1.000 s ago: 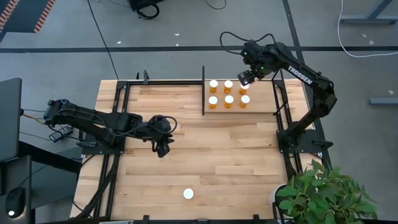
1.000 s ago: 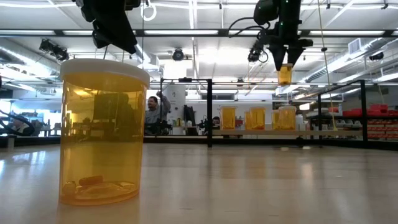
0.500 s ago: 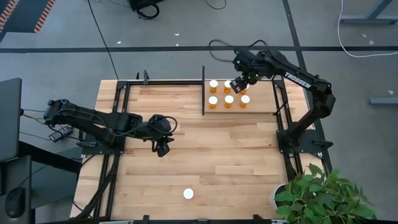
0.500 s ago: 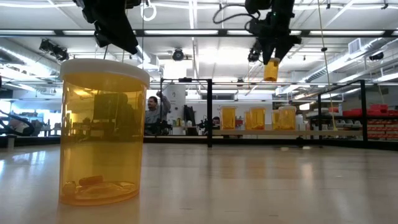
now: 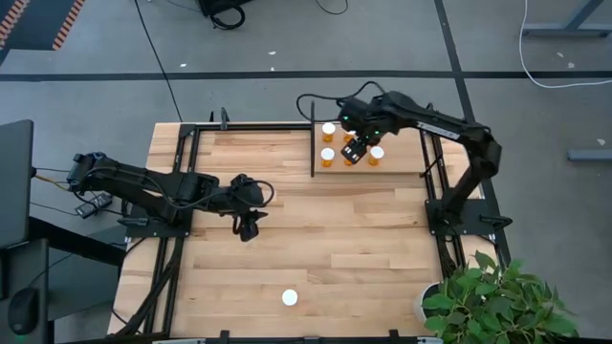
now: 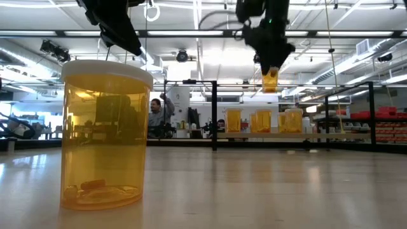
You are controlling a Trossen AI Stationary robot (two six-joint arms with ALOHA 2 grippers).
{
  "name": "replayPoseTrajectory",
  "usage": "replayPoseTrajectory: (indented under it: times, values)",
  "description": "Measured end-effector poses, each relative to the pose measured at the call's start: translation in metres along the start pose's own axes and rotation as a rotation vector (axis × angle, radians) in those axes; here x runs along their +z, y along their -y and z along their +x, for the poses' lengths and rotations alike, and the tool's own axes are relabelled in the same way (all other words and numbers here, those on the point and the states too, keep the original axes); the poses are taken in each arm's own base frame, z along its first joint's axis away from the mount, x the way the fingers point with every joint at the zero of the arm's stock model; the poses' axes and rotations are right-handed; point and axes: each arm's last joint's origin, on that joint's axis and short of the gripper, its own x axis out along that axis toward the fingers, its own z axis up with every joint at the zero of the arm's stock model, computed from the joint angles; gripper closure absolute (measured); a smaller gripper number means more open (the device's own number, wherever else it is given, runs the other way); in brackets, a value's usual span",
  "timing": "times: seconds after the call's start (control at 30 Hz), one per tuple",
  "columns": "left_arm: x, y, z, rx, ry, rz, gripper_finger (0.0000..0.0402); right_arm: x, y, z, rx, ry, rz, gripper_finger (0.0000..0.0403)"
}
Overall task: Pick and place medicine bottles onto shelf by color
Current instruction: Put the orange pill bottle on the shelf
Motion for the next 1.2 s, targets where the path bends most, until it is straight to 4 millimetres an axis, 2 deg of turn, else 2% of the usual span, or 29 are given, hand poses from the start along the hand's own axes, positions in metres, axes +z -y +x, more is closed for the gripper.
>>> replayPoseTrajectory:
  times: [0.17, 0.27, 0.5, 0.7, 0.93, 1.2]
  values:
    - [0.000, 0.000, 0.000, -0.001, -0.002, -0.042, 0.0265, 0.021, 0.006, 0.034, -0.033, -0.026, -0.033, 0.0170]
    - [-0.002, 0.002, -0.001, -0.003, -0.010, -0.073, 0.0262, 0.028, 0.020, 0.041, -0.046, -0.014, -0.004, 0.0170]
    - [-0.007, 0.007, -0.002, -0.009, -0.040, -0.121, 0.0266, 0.035, 0.073, 0.046, -0.100, -0.028, 0.146, 0.0170]
    - [-0.007, 0.007, -0.002, -0.009, -0.040, -0.149, 0.0262, 0.034, 0.105, 0.048, -0.118, -0.048, 0.210, 0.0170]
    - [-0.008, 0.006, -0.002, -0.003, -0.050, -0.155, 0.0264, 0.028, 0.133, 0.047, -0.149, -0.073, 0.279, 0.0170]
    - [-0.008, 0.006, -0.002, 0.005, -0.049, -0.162, 0.0267, 0.025, 0.150, 0.048, -0.169, -0.083, 0.330, 0.0170]
